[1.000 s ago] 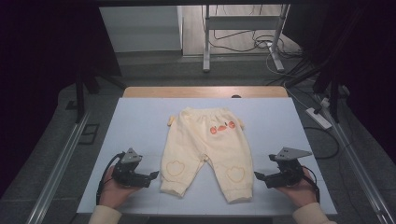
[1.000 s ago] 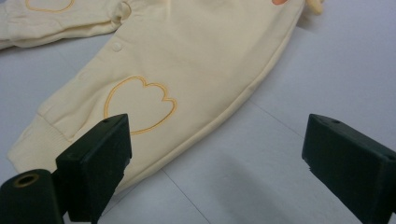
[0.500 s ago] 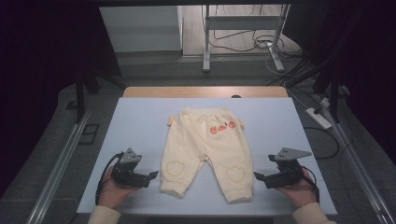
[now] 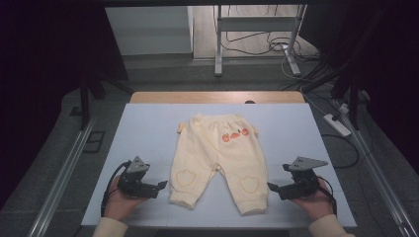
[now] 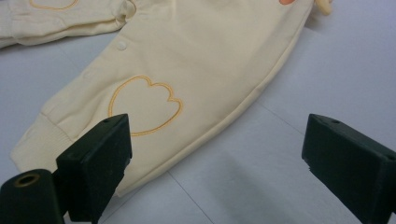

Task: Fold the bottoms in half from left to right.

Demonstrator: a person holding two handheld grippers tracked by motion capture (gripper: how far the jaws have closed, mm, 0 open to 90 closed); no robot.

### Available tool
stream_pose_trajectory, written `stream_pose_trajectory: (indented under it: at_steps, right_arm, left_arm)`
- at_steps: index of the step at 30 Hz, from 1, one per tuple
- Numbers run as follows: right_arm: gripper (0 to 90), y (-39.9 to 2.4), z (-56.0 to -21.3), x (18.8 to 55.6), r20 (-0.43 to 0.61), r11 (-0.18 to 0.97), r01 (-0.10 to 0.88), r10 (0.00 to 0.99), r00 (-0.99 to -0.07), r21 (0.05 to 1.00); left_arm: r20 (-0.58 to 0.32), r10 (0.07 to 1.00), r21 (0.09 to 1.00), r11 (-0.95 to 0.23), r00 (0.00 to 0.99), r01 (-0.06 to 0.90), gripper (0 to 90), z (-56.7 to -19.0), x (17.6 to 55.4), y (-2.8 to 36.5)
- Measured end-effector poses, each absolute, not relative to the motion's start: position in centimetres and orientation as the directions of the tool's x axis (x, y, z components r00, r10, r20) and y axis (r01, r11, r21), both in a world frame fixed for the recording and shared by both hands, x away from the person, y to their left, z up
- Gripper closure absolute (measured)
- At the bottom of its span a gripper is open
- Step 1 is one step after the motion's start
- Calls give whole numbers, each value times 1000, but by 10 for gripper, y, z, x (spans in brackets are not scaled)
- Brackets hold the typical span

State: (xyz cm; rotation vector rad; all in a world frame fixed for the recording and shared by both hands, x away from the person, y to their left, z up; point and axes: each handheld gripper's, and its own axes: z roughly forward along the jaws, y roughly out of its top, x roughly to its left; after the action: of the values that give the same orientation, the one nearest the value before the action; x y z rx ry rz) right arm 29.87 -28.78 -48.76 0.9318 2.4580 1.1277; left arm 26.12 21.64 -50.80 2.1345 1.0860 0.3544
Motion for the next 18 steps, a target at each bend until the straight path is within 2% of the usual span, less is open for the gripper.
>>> stream_pose_trajectory:
  at_steps: [18]
  right_arm:
    - [88,-265,-484,292,36,480,414,620,-784,773]
  left_arm:
    - [-70,791,703,-394,608,592,94,-508,264,219]
